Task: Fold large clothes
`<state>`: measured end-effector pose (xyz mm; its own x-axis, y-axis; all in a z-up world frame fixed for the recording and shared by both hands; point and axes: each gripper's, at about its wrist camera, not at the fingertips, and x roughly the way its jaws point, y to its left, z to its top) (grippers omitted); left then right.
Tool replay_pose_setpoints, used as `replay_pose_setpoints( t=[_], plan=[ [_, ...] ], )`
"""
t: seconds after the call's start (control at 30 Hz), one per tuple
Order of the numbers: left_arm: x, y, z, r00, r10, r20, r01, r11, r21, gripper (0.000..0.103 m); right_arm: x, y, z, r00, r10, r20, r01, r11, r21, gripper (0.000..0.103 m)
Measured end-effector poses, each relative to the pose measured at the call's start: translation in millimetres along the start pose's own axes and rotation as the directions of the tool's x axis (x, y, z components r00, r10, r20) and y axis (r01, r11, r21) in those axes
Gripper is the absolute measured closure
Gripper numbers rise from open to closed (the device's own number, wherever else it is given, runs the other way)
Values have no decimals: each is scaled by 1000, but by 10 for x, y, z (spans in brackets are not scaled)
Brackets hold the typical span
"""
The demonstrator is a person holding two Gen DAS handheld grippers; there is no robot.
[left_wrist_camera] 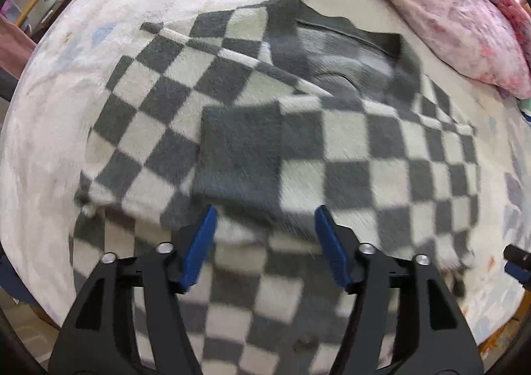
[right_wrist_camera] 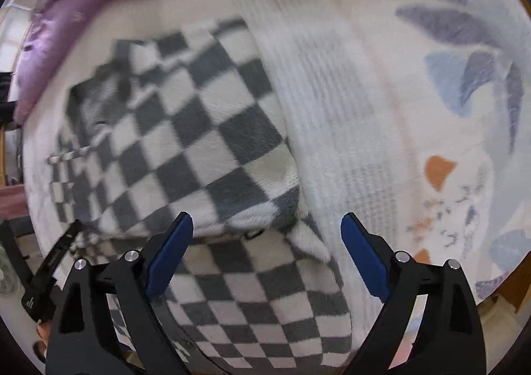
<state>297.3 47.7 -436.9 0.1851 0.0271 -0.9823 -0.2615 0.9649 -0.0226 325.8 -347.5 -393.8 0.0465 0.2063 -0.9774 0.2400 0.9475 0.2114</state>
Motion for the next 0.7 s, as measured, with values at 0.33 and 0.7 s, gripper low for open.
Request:
replay_pose_setpoints(
  t=[0.33,0.7],
  plan=[
    [-932,-123,-589,999,-49,-24,50,998,40,26,-894,295,-644,996,-24,81,27,999,-36,9],
    [-1760,-353,-1260,998,-40,44,38,998,39,26,-1612,119,-1201,991,51,120,-40,995,-93,9]
  ],
)
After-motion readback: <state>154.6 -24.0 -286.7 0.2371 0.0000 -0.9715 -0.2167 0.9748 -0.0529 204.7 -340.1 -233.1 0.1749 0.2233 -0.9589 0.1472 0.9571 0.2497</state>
